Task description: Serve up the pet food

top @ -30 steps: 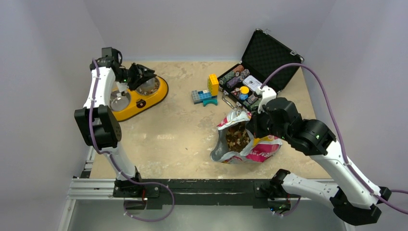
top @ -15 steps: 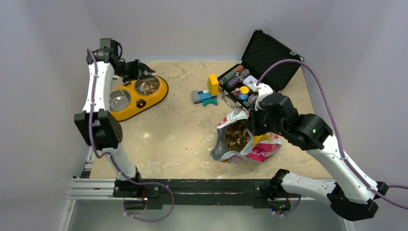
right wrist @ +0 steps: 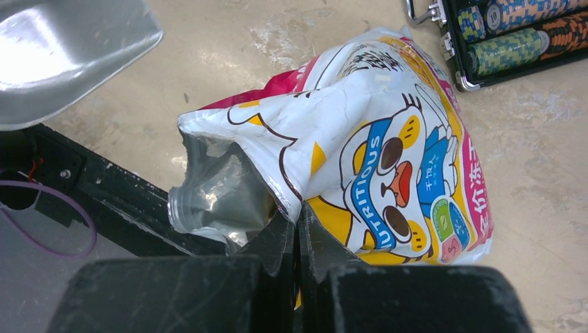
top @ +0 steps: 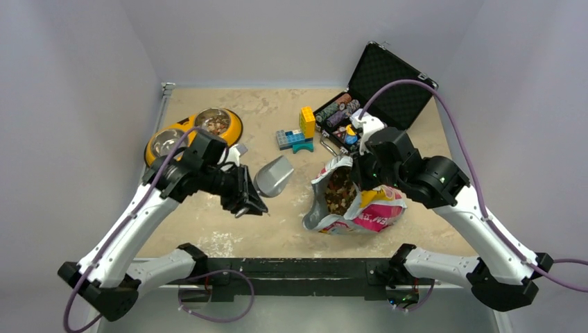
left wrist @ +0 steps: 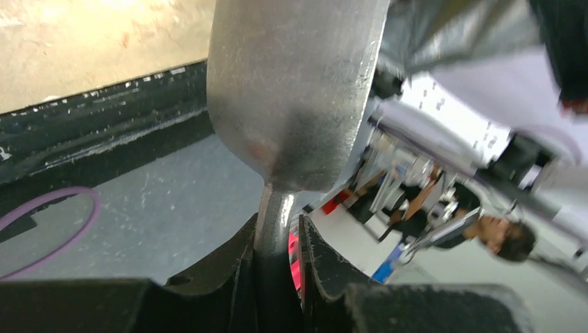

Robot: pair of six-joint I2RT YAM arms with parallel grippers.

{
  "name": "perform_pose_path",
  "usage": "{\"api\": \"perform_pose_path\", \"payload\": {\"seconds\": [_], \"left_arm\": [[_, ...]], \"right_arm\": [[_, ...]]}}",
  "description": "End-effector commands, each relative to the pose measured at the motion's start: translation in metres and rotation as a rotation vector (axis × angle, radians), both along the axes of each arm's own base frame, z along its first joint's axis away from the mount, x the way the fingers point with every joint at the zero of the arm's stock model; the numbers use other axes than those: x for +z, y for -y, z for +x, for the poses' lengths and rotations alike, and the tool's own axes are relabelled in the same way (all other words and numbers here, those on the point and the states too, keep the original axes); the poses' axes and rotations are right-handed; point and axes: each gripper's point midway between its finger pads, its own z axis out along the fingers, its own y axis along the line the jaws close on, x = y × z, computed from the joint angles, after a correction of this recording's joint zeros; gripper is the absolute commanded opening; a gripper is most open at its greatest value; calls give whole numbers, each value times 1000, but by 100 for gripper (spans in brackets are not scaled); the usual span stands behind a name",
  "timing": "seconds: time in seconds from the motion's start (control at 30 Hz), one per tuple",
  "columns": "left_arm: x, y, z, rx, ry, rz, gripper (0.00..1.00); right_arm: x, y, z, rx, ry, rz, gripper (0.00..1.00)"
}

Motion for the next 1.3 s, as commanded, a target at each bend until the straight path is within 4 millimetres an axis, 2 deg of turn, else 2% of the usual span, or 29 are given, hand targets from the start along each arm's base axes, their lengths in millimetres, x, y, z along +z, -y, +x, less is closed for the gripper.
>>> {"api": "perform_pose_path", "payload": {"seconds": [0.0, 0.13, 0.27, 0.37, 0.47, 0.6, 0.67, 0.77, 0.83, 0.9, 0.97, 1.1, 1.17, 1.27], "left_arm": [[26, -4, -48, -199, 100, -79, 0], [35, -15, -83, -330, 58, -98, 0], [35, 0, -95, -414, -7, -144, 0], [39, 27, -76, -405, 11, -183, 0], [31, 48, -39, -331, 38, -101, 0], [20, 52, -10, -250, 39, 39, 0], [13, 55, -7, -238, 8, 54, 0], [1, 62, -14, -249, -113, 56, 0], [-3, 75, -16, -244, -211, 7, 0], [1, 91, -18, -225, -310, -77, 0], [1, 100, -15, -158, -416, -93, 0], [-21, 103, -12, 76, -642, 23, 0], [-37, 111, -1, 194, -656, 54, 0], [-68, 140, 32, 252, -622, 20, 0]], "right_arm": [[44, -25, 30, 6, 158, 111, 0], [51, -34, 43, 14, 182, 97, 0], [60, -41, 48, 31, 199, 108, 0], [66, -48, 43, 65, 196, 129, 0], [67, -54, 34, 87, 195, 154, 0], [57, -58, 23, 99, 161, 183, 0], [55, -59, 20, 108, 157, 193, 0], [60, -61, 19, 116, 161, 194, 0], [64, -62, 20, 124, 175, 196, 0], [66, -64, 21, 131, 181, 194, 0], [68, -66, 21, 139, 185, 193, 0], [69, -69, 20, 152, 187, 202, 0], [70, -70, 18, 158, 185, 213, 0], [72, -70, 15, 154, 187, 234, 0]]}}
